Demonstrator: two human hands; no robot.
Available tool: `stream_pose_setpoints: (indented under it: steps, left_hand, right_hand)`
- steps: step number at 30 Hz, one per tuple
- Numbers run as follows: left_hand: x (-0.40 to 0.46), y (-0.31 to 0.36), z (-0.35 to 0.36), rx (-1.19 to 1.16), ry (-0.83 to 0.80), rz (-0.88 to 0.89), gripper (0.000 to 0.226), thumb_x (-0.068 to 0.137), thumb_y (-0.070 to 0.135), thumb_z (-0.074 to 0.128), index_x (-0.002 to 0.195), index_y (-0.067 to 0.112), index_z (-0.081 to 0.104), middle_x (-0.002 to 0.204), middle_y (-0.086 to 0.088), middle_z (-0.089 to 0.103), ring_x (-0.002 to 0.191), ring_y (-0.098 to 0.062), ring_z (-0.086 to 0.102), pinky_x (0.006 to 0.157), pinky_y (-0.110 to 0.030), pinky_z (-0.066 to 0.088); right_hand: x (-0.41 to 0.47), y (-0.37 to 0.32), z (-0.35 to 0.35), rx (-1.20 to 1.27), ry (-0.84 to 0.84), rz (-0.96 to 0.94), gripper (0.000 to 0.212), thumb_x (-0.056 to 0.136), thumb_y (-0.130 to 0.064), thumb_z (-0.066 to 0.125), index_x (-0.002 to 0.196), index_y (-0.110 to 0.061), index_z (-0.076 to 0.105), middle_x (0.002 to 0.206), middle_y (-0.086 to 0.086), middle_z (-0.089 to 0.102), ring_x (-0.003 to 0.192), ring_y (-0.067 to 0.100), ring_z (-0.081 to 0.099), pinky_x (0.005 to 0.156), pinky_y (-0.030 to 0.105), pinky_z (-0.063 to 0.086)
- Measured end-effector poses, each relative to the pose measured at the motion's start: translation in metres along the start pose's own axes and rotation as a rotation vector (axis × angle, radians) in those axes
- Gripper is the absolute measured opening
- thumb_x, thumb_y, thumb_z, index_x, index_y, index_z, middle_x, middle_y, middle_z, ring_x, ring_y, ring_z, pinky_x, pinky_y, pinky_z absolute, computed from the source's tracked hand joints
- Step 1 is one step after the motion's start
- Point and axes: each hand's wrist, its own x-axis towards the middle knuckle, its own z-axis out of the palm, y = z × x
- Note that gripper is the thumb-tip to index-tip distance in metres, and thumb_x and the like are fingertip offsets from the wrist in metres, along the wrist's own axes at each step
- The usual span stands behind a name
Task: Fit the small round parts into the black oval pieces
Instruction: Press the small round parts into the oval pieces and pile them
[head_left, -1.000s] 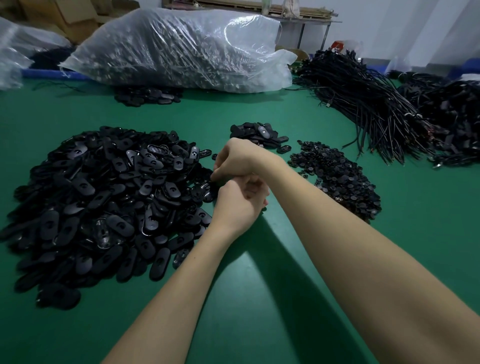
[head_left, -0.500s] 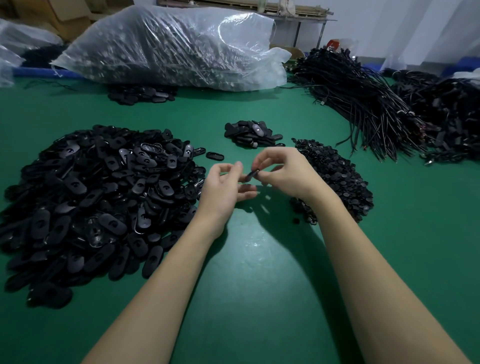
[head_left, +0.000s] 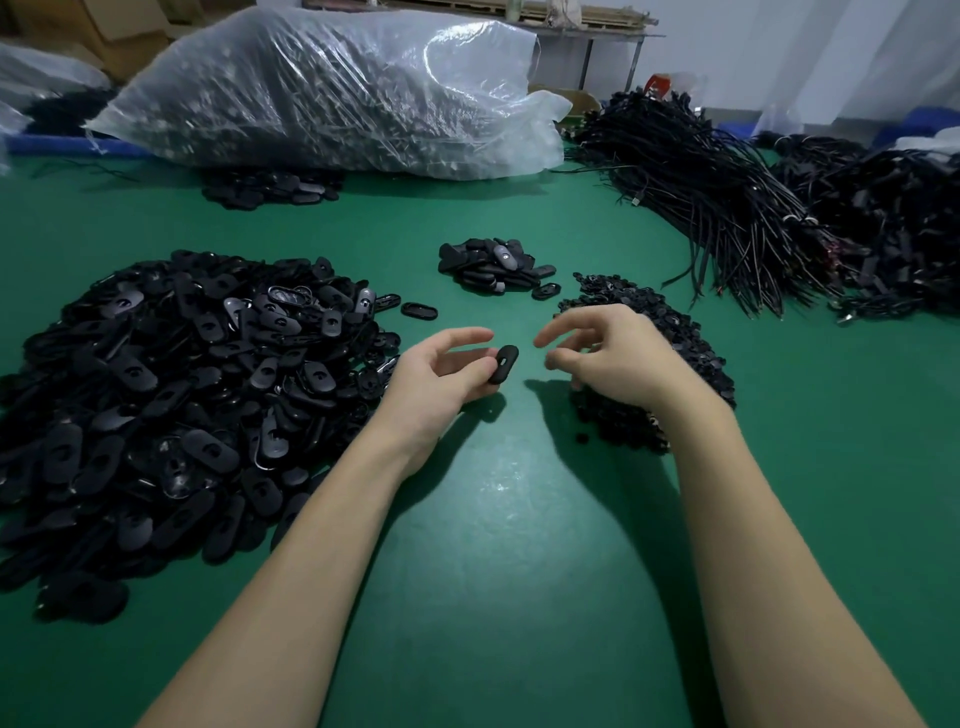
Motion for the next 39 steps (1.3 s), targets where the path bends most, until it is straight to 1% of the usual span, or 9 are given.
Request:
stream_pose_setpoints:
  steps: [5, 8, 11, 16, 23, 28, 31, 34, 39]
  left_hand:
    - [0.000, -0.001, 0.000, -0.013, 0.005, 0.016, 0.035, 0.095, -0.006, 0.060, 0.109, 0.023, 0.073, 0.113, -0.012, 0.070, 0.090, -0.013, 0.072, 0.081, -0.023, 0.058]
    - [0.000, -0.002, 0.000, -0.046, 0.014, 0.020, 0.034, 0.093, -0.007, 0.062, 0.107, 0.022, 0.075, 0.112, -0.012, 0.066, 0.092, -0.019, 0.073, 0.083, -0.027, 0.058]
    - [-0.001, -0.002, 0.000, -0.084, 0.020, 0.020, 0.031, 0.091, -0.008, 0.066, 0.109, 0.016, 0.074, 0.108, -0.013, 0.069, 0.092, -0.022, 0.075, 0.084, -0.029, 0.059]
    - [-0.001, -0.004, 0.000, -0.103, 0.033, 0.036, 0.025, 0.088, -0.010, 0.067, 0.102, 0.010, 0.074, 0.102, -0.011, 0.075, 0.101, -0.028, 0.074, 0.087, -0.028, 0.059]
    - [0.001, -0.004, -0.002, -0.061, 0.039, 0.015, 0.024, 0.073, 0.000, 0.079, 0.088, 0.015, 0.067, 0.095, -0.006, 0.077, 0.101, -0.032, 0.073, 0.093, -0.039, 0.057]
    - [0.001, -0.003, -0.003, -0.135, 0.018, 0.018, 0.022, 0.086, -0.010, 0.066, 0.086, 0.010, 0.057, 0.079, -0.003, 0.075, 0.088, -0.028, 0.075, 0.082, -0.033, 0.060]
    - [0.000, 0.000, -0.002, -0.110, 0.001, 0.035, 0.024, 0.089, -0.007, 0.066, 0.095, 0.016, 0.071, 0.083, -0.006, 0.075, 0.088, -0.025, 0.074, 0.082, -0.030, 0.059]
    - [0.000, 0.001, 0.000, -0.056, 0.022, 0.044, 0.028, 0.089, 0.001, 0.070, 0.085, 0.028, 0.078, 0.091, -0.003, 0.077, 0.093, -0.019, 0.070, 0.082, -0.025, 0.056]
    - [0.002, -0.001, 0.001, -0.017, 0.057, 0.034, 0.014, 0.087, 0.010, 0.076, 0.094, 0.019, 0.067, 0.095, -0.006, 0.078, 0.090, -0.015, 0.071, 0.082, -0.030, 0.050]
  right_hand:
    - [-0.009, 0.010, -0.030, -0.253, -0.142, 0.116, 0.021, 0.089, -0.025, 0.074, 0.078, -0.043, 0.078, 0.063, -0.026, 0.066, 0.057, -0.017, 0.056, 0.048, 0.004, 0.037]
    - [-0.014, 0.012, -0.028, -0.253, -0.175, 0.138, 0.009, 0.083, -0.036, 0.082, 0.080, -0.044, 0.079, 0.075, -0.021, 0.068, 0.065, -0.018, 0.058, 0.054, 0.006, 0.037]
    - [-0.014, 0.012, -0.021, -0.231, -0.148, 0.147, 0.008, 0.079, -0.041, 0.085, 0.079, -0.045, 0.079, 0.080, -0.019, 0.070, 0.073, -0.007, 0.062, 0.066, 0.020, 0.045]
    - [-0.011, 0.010, -0.013, -0.246, -0.124, 0.149, 0.012, 0.081, -0.031, 0.084, 0.074, -0.040, 0.080, 0.072, -0.018, 0.067, 0.062, -0.008, 0.059, 0.057, 0.017, 0.041]
    - [-0.008, 0.007, -0.011, -0.287, -0.118, 0.178, 0.011, 0.082, -0.024, 0.080, 0.076, -0.033, 0.078, 0.075, -0.014, 0.067, 0.072, 0.005, 0.065, 0.060, 0.021, 0.045]
    - [-0.008, 0.007, -0.010, -0.276, -0.117, 0.175, 0.010, 0.085, -0.021, 0.078, 0.084, -0.031, 0.079, 0.079, -0.012, 0.069, 0.071, 0.000, 0.063, 0.054, 0.014, 0.042]
    - [-0.010, 0.007, -0.010, -0.277, -0.108, 0.150, 0.011, 0.090, -0.021, 0.076, 0.085, -0.030, 0.078, 0.077, -0.013, 0.065, 0.068, -0.004, 0.057, 0.049, 0.007, 0.037]
    - [-0.013, 0.000, -0.010, -0.057, -0.058, 0.071, 0.011, 0.092, -0.021, 0.076, 0.087, -0.030, 0.077, 0.082, -0.011, 0.069, 0.071, 0.002, 0.064, 0.058, 0.007, 0.044]
    - [-0.018, -0.018, 0.001, 0.445, -0.071, -0.012, 0.006, 0.093, -0.010, 0.074, 0.093, -0.015, 0.077, 0.085, 0.006, 0.077, 0.075, 0.014, 0.074, 0.064, 0.022, 0.057]
